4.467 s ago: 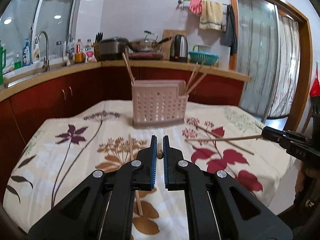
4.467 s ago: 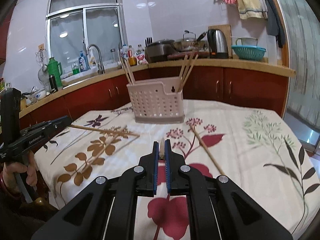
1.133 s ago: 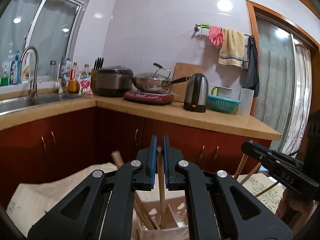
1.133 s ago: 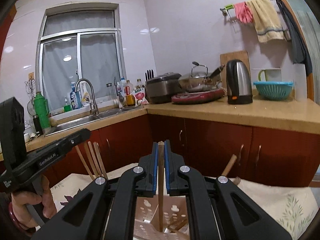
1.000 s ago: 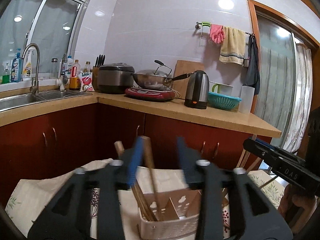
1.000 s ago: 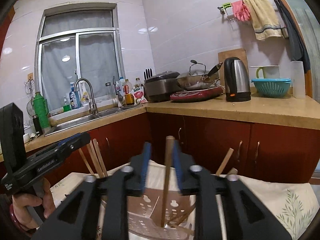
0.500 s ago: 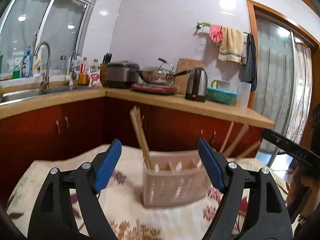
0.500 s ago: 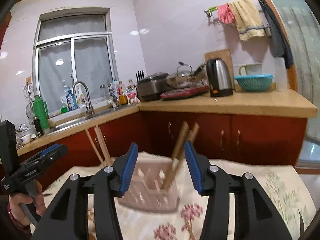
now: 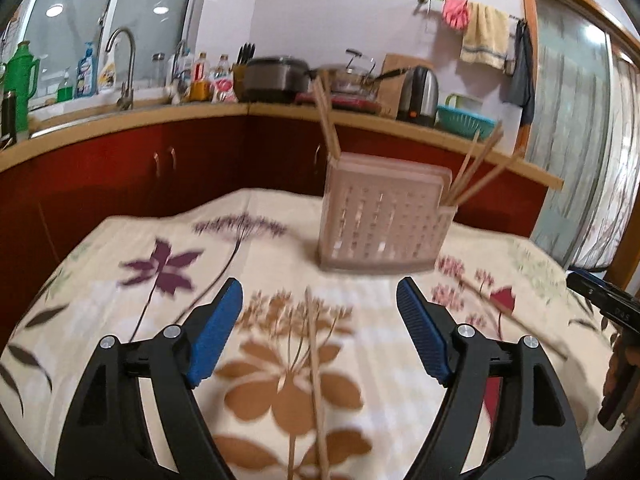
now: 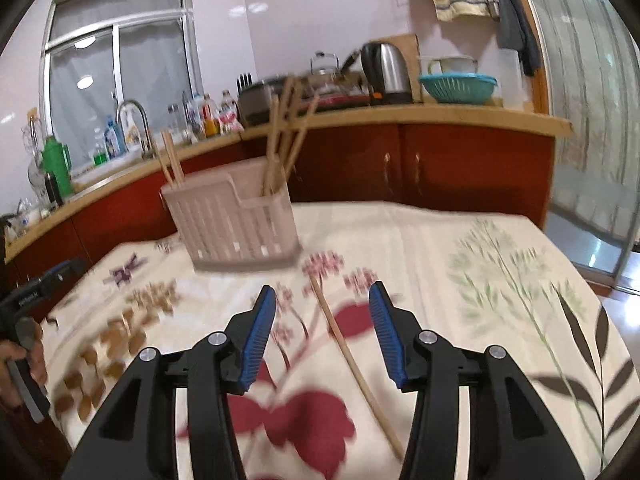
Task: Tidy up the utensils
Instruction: 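Move both open grippers back toward the chopsticks on the cloth, then close the right gripper on a chopstick while the left gripper grasps another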
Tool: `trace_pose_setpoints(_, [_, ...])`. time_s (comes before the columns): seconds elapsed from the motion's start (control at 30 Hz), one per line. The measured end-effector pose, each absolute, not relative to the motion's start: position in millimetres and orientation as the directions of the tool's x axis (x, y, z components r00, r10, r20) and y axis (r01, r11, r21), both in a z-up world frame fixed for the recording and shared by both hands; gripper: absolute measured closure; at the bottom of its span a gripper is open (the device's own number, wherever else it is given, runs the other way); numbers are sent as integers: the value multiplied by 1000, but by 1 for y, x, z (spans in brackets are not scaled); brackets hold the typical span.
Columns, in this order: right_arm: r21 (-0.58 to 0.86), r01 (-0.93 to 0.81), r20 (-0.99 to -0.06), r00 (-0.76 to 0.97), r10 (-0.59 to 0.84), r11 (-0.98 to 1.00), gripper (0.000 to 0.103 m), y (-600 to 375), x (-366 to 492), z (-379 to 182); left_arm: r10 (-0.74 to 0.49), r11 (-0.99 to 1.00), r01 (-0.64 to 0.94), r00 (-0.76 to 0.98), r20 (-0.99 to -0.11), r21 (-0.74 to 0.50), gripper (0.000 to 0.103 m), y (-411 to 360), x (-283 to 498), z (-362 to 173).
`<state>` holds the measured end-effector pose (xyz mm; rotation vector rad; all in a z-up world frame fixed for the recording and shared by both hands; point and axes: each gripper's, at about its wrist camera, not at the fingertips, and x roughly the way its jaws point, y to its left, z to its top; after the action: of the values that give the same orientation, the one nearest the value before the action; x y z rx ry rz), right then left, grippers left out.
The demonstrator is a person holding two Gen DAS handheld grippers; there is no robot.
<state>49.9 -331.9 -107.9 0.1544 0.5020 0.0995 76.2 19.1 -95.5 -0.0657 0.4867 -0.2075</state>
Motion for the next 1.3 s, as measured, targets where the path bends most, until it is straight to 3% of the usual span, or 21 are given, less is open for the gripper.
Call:
trace_pose_setpoints(0.53, [169, 44, -617, 784, 71, 985, 58, -349, 24, -167, -182, 983, 129, 802, -568, -132, 26, 31, 35, -147])
trace_pose_setpoints(0.67, [162, 56, -649, 758, 63, 985, 66, -351, 26, -173, -186, 982, 129, 787, -588, -138, 26, 30, 34, -154])
trace_pose_setpoints(0.87, [136, 45, -673, 737, 59, 990, 94, -345, 24, -180, -196, 981, 147, 767, -611, -129, 26, 23, 33, -160])
trace_pose_setpoints(1.2, [149, -74, -656, 738, 155, 986, 96, -305, 12, -179, -206, 978, 172, 736, -645, -117, 27, 16, 30, -171])
trace_pose_setpoints(1.3, [162, -111, -656, 730, 191, 981, 96, -291, 9, -179, -209, 977, 174, 721, -661, -120, 34, 16, 29, -174])
